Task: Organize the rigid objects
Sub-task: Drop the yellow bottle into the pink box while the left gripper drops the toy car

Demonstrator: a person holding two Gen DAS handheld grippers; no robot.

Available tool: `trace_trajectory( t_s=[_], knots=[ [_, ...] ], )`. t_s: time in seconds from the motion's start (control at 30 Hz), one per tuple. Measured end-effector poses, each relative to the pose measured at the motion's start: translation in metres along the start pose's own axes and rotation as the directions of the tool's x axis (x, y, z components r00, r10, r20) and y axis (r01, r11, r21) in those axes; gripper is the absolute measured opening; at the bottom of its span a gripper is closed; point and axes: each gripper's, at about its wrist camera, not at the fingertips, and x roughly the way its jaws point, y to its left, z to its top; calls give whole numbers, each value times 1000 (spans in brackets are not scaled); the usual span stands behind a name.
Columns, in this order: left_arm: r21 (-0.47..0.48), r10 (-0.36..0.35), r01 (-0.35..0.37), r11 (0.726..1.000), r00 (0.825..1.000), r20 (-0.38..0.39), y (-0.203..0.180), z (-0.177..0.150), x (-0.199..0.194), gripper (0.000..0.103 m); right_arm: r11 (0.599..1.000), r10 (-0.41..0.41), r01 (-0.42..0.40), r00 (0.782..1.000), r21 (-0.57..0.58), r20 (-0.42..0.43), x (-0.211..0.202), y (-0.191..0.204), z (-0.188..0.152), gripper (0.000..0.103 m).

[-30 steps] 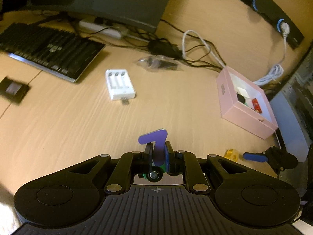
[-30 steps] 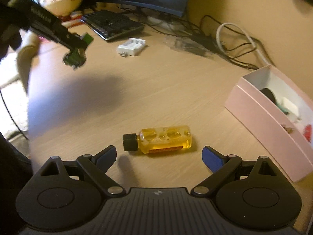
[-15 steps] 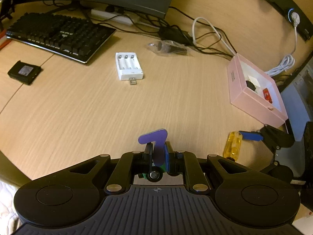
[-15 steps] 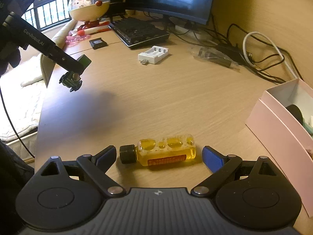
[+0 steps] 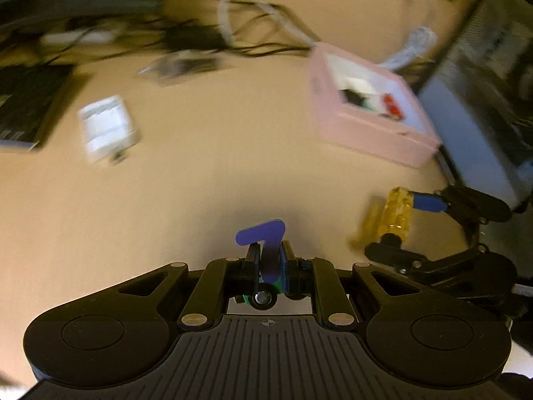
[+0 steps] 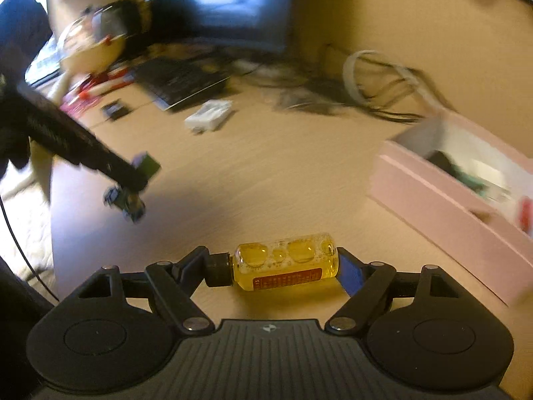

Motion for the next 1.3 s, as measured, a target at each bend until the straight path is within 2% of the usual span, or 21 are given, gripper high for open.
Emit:
trace_trajectory(
  t_s=[0.1, 0.17, 0.33, 0.4, 0.47, 0.57, 0.63, 0.77, 0.93, 1.1, 1.3],
  knots=[
    [65, -84, 83, 994, 996, 25, -15, 23, 8, 15, 988, -126, 124, 992, 92, 20, -28, -4, 3, 81],
    [120, -141, 135, 984, 989, 46, -27, 44, 14, 15, 969, -211, 206, 977, 137, 25, -45, -7, 5, 81],
    [277, -233, 195, 941, 966, 114, -63, 120, 45, 15, 895, -405, 396, 914, 205, 4, -71, -12, 5, 81],
    [331, -229, 170, 928, 962, 147, -79, 157, 64, 15, 865, -454, 444, 891, 232, -12, -75, -15, 2, 81],
    [344, -229, 166, 924, 962, 149, -93, 191, 89, 15, 839, -486, 474, 874, 268, -26, -79, -17, -3, 81],
    [312, -208, 168, 935, 973, 100, -109, 229, 136, 15, 816, -501, 486, 865, 313, -39, -85, -23, -11, 81],
    [264, -190, 165, 950, 979, 74, -112, 241, 166, 18, 804, -506, 492, 861, 332, -52, -85, -27, -17, 81],
    [218, -177, 156, 964, 981, 80, -105, 239, 190, 18, 787, -509, 501, 857, 361, -81, -77, -38, -25, 81],
    [212, -219, 186, 959, 965, 144, -83, 217, 152, 18, 785, -503, 486, 862, 384, -64, -70, -58, -19, 81],
    [150, -200, 174, 973, 963, 183, -43, 156, 92, 18, 792, -529, 492, 849, 361, 4, -53, -84, 14, 81],
    [83, -97, 90, 993, 991, 88, 0, 62, 57, 18, 769, -542, 509, 840, 386, -27, -2, -124, 47, 81]
  ],
)
